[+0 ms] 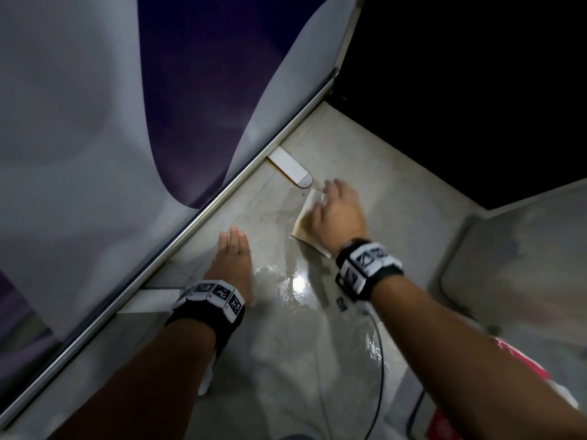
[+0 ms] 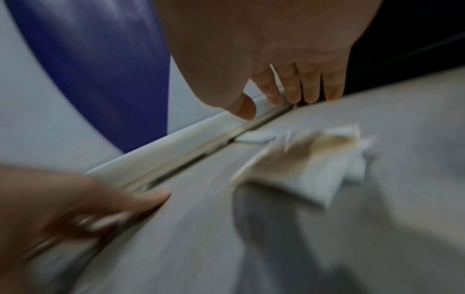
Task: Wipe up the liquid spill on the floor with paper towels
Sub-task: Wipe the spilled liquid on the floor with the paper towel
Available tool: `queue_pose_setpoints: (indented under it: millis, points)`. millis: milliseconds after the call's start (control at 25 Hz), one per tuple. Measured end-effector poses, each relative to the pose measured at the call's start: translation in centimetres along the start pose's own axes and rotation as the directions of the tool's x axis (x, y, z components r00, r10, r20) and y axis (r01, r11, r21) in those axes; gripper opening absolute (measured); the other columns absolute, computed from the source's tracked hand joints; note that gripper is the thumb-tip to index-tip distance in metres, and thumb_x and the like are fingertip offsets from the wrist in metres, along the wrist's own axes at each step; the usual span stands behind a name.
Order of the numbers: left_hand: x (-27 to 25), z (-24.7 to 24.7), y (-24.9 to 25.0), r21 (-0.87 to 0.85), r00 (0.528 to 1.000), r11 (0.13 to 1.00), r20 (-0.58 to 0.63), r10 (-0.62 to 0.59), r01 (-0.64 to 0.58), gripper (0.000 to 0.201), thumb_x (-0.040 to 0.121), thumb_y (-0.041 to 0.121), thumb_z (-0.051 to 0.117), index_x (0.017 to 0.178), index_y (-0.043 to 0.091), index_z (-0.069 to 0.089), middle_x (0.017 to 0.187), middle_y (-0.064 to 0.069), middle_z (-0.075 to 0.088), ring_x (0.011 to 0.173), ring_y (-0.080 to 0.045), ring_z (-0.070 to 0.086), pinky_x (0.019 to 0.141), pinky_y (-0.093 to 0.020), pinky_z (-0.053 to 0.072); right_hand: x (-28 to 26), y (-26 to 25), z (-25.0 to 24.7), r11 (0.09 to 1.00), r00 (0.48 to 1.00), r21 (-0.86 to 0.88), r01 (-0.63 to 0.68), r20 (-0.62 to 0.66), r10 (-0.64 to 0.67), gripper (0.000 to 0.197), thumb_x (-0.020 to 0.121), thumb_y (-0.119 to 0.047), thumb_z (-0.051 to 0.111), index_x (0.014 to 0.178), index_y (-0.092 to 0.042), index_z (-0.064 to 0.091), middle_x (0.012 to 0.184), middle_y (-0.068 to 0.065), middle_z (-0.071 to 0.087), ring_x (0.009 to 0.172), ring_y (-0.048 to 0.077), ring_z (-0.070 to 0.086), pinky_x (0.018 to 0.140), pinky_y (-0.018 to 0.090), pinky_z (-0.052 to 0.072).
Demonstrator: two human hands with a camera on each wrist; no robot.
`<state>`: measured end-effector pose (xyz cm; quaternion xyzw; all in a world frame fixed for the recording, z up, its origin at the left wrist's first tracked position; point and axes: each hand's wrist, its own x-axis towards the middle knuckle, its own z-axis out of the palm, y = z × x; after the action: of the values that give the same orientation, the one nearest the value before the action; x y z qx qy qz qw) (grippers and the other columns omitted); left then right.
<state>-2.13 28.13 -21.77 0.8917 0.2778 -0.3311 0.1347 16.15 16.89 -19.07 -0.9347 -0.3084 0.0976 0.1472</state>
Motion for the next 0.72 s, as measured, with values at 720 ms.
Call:
queue_pose_setpoints:
  millis: [720]
  points:
    - [0.8, 0.5, -0.3, 0.021, 0.999, 0.999, 0.016, 0.027, -0.028, 0.136, 0.068, 0.045, 0.082, 0.149, -0.007, -0.014, 0.158, -0.025, -0.018, 0.148, -0.040, -0.014, 0.123, -0.046, 0.010, -2.8, -2.4, 7.8, 0.995, 0.964, -0.060, 0.076, 0.261, -0.058, 0.072, 0.092, -0.032, 0.027, 0.158, -0.009, 0.010, 0.166, 0.012, 0.004, 0.153, 0.031, -0.002, 0.123, 0.049, -0.005]
